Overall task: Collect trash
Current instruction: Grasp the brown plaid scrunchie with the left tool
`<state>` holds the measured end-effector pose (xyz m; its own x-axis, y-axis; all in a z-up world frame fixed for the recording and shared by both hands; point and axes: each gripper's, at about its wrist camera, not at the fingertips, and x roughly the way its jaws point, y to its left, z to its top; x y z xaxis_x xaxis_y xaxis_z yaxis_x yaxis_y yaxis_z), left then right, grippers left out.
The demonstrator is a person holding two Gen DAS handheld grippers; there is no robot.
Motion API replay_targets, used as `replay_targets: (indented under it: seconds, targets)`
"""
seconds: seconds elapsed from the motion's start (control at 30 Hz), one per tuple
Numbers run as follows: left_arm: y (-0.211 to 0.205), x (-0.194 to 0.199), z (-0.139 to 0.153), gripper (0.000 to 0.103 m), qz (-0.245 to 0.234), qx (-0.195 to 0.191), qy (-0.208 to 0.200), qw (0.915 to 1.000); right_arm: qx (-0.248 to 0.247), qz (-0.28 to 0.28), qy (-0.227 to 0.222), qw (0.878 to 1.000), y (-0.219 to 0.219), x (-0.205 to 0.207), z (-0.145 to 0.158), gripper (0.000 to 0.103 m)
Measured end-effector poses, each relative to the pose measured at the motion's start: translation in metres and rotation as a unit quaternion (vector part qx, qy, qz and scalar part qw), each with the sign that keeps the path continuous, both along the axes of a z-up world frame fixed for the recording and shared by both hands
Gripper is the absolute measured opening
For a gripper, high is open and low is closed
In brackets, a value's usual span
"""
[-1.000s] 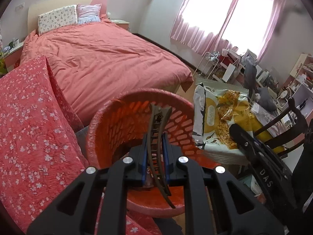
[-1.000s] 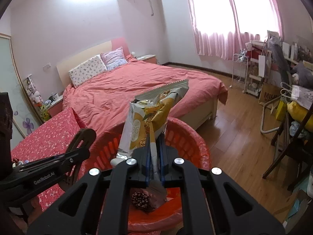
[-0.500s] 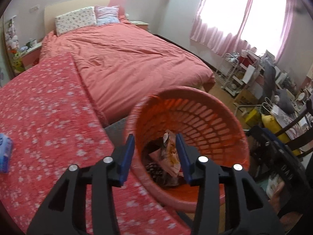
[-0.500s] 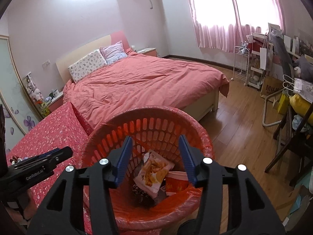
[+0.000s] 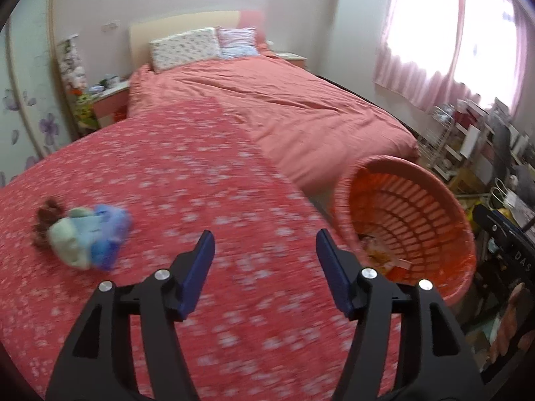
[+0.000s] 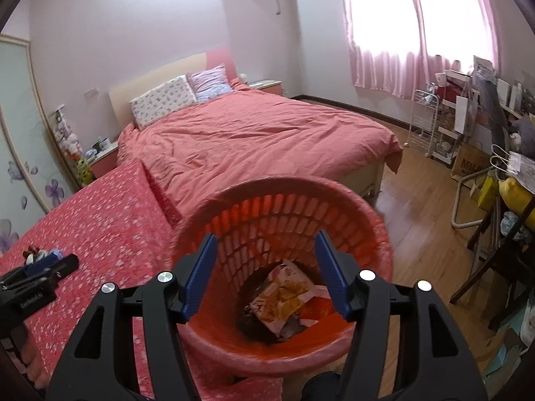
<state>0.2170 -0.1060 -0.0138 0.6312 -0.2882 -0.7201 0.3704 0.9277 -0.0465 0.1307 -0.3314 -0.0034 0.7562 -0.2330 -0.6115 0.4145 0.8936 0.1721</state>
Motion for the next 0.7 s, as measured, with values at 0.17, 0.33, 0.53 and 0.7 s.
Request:
replay_targets:
  seconds: [0.17,0.33,0.53,0.7]
  targets:
    - [0.054,0.002,0.008,0.066,0.048,0.005,-0.009,0.9988,-0.004,0.030,0.007,1.000,0.028,0.008,0.001,0.063]
    - [0.125,0.012,0.017,0.074,0.112,0.019,-0.032,0.9930,-0.010,0.062,0.007,0.998,0.055,0.013,0.002,0.066]
    - [0.208,0.053,0.011,0.073,0.219,0.009,-0.022,0.9755,-0.015,0.094,0.017,0.995,0.084,0.026,-0.002,0.066]
    - [0.232,0.086,0.003,0.073,0.239,-0.007,0.000,0.9710,-0.014,0.111,0.026,0.993,0.099,0.038,-0.005,0.066]
